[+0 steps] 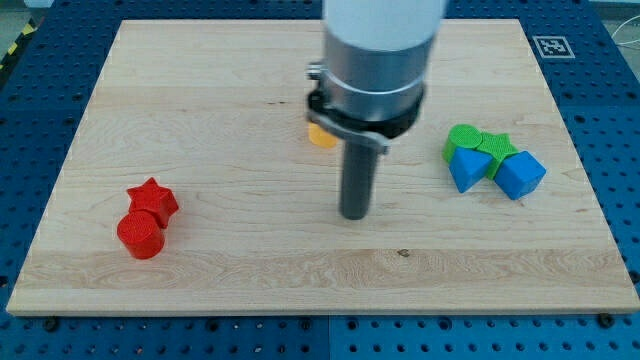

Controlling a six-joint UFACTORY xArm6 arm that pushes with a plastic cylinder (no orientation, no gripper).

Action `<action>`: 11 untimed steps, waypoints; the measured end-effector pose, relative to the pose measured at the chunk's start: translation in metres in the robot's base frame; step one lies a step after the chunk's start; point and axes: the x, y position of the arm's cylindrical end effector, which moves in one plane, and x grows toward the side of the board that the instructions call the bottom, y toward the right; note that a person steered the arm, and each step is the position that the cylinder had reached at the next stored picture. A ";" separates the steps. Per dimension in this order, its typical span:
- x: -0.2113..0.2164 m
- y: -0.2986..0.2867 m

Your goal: Move your arm to the yellow hexagon

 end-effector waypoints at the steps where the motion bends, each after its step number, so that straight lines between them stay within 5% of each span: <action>1: -0.003 -0.057; 3: -0.051 -0.111; 6: -0.077 0.031; 8: -0.162 0.109; 11: -0.177 0.009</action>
